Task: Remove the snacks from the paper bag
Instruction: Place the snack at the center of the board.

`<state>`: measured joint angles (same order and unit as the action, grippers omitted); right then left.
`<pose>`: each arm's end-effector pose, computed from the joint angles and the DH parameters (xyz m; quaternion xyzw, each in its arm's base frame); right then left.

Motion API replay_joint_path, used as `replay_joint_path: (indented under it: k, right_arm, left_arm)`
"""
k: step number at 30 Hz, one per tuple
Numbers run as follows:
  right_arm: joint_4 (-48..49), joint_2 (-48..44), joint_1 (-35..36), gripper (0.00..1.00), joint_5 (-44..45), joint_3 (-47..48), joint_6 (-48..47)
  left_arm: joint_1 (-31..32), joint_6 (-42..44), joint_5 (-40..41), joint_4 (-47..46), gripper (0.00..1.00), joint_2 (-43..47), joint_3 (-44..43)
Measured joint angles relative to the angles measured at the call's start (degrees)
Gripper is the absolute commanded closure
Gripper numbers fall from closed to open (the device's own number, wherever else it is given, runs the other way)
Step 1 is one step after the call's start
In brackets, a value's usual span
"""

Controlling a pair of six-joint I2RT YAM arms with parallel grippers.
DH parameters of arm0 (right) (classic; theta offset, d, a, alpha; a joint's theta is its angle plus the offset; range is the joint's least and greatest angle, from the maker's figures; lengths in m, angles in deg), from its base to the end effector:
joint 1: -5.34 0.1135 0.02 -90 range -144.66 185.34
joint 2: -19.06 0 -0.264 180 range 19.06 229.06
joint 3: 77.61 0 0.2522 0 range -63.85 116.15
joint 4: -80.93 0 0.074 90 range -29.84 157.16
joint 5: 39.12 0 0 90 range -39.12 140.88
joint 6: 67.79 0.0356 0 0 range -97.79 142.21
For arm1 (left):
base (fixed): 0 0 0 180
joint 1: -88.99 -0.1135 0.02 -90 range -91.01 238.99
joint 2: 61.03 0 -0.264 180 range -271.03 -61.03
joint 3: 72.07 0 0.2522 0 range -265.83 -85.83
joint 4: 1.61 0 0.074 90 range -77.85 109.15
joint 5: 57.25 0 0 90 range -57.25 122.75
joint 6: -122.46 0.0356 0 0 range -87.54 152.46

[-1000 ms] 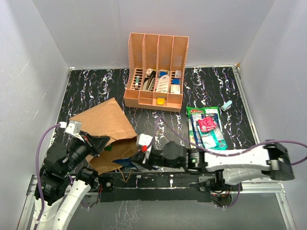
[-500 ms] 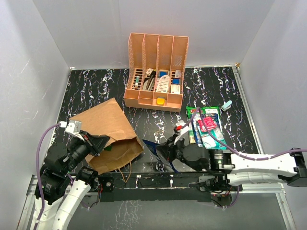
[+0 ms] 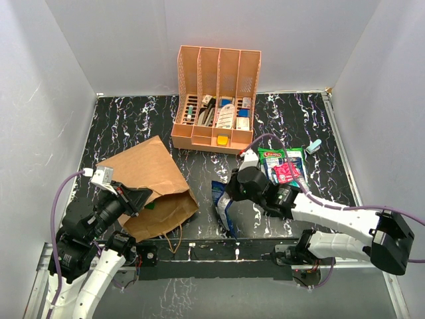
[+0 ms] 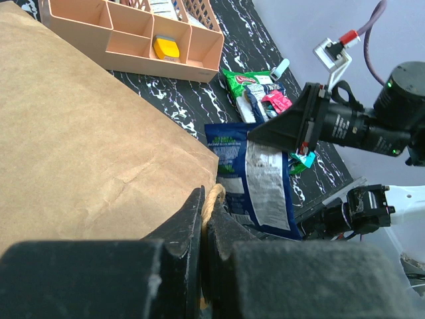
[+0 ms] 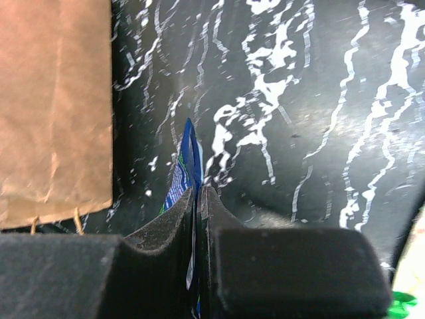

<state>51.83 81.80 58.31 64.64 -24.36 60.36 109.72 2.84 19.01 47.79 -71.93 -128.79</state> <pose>0.1469 0.1807 0.2389 -0.0638 0.8938 0.2319 0.3786 0.0390 -0.0238 0.3375 0.0256 0.7278 -0.3681 0.5781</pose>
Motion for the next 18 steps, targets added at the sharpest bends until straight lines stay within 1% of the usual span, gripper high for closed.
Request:
replay_joint_path:
  k: [3, 8, 13, 18]
  right_arm:
    - [-0.57, 0.76, -5.25, 0.93, -2.01, 0.31, -2.32]
    - [-1.84, 5.31, -12.55, 0.93, -4.96, 1.29, -8.41]
    - [-4.28, 9.38, -14.82, 0.93, -5.38, 3.23, -13.66]
    - [-10.05, 13.18, -15.13, 0.93, -3.08, 10.27, -17.25]
  left_arm:
    - [0.00, 0.00, -0.09, 0.00, 1.00, 0.00, 0.00]
    - [0.00, 0.00, -0.22, 0.00, 1.00, 0.00, 0.00]
    - [0.00, 0.00, -0.22, 0.00, 1.00, -0.20, 0.00]
    - [0.00, 0.00, -0.24, 0.00, 1.00, -0.31, 0.00]
